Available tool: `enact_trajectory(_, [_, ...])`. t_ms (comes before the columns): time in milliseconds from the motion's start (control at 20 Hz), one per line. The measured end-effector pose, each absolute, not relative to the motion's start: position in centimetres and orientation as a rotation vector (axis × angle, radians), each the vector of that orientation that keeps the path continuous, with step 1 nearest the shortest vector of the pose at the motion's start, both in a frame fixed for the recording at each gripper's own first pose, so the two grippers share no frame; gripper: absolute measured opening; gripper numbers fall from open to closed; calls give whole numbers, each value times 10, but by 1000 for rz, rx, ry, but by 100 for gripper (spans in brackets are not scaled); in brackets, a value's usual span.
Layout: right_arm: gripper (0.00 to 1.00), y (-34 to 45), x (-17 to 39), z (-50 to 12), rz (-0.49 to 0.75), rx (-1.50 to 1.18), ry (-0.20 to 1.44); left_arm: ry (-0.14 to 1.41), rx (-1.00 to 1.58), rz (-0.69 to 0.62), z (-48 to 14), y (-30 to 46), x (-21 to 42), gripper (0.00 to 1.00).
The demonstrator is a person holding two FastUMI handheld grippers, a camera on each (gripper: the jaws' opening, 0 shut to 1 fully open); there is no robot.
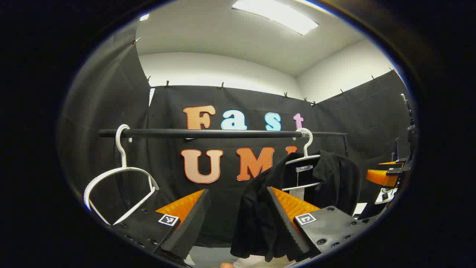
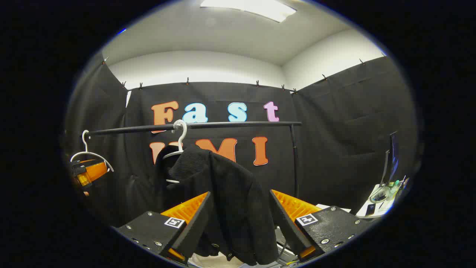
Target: Grasp the clothes on the hanger with both hands and then place them into the laundry hamper below.
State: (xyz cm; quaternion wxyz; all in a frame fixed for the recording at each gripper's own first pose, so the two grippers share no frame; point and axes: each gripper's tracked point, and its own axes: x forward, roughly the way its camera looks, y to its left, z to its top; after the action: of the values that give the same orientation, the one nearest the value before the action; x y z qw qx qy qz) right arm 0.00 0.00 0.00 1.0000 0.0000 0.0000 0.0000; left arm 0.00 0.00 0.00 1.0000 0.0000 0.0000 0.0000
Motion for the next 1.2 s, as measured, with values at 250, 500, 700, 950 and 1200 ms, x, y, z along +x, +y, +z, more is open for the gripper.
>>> enact_trajectory(250, [93,13,-2,7,32,-36,-9,-13,-5,27,5,3,-3,97])
enact_trajectory(500, [93,17,0,10,32,-36,-38,-16,-29,40,11,6,-5,100])
enact_trajectory(700, [93,25,5,0,40,-40,-21,-18,4,40,11,8,-7,97])
enact_trajectory(950, [93,34,9,-7,48,-49,-12,-6,5,34,4,4,-2,97])
enact_trajectory(1200, [93,42,19,-18,52,-43,-1,3,-10,32,-2,4,4,97])
